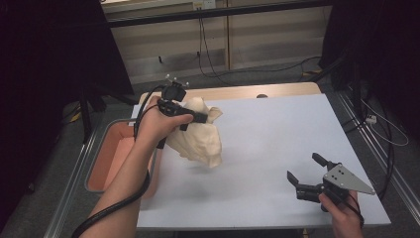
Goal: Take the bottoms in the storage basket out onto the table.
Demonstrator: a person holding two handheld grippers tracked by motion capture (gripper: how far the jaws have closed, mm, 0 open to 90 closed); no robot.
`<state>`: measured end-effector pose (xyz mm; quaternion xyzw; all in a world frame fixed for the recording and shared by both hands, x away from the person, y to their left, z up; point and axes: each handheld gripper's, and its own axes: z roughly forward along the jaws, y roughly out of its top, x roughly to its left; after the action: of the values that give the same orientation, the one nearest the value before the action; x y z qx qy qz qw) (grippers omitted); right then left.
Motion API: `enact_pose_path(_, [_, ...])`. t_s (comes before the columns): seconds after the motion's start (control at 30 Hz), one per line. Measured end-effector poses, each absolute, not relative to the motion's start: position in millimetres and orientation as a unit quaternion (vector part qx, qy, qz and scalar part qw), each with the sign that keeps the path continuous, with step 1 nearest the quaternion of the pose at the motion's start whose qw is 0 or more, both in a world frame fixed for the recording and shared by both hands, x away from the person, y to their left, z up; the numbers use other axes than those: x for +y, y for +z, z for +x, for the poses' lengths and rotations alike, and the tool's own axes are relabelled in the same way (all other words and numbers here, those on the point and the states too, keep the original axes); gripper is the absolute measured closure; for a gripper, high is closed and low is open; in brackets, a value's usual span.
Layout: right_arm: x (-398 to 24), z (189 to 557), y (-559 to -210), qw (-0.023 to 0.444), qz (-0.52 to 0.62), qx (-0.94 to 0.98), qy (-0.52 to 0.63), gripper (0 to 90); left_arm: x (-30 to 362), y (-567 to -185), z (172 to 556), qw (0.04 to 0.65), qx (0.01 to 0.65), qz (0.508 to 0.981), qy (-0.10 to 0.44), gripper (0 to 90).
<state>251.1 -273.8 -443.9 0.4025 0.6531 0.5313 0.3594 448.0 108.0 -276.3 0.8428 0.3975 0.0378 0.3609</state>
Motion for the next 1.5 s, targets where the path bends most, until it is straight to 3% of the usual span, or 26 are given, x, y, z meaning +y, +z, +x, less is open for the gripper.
enact_pose_path(1.5, [-273.6, 250.7, -444.1, 0.359, 0.400, 0.656, 0.530, 1.8, 68.6, -326.9, 444.3, 0.376, 0.368, 0.849, 0.044, 34.4])
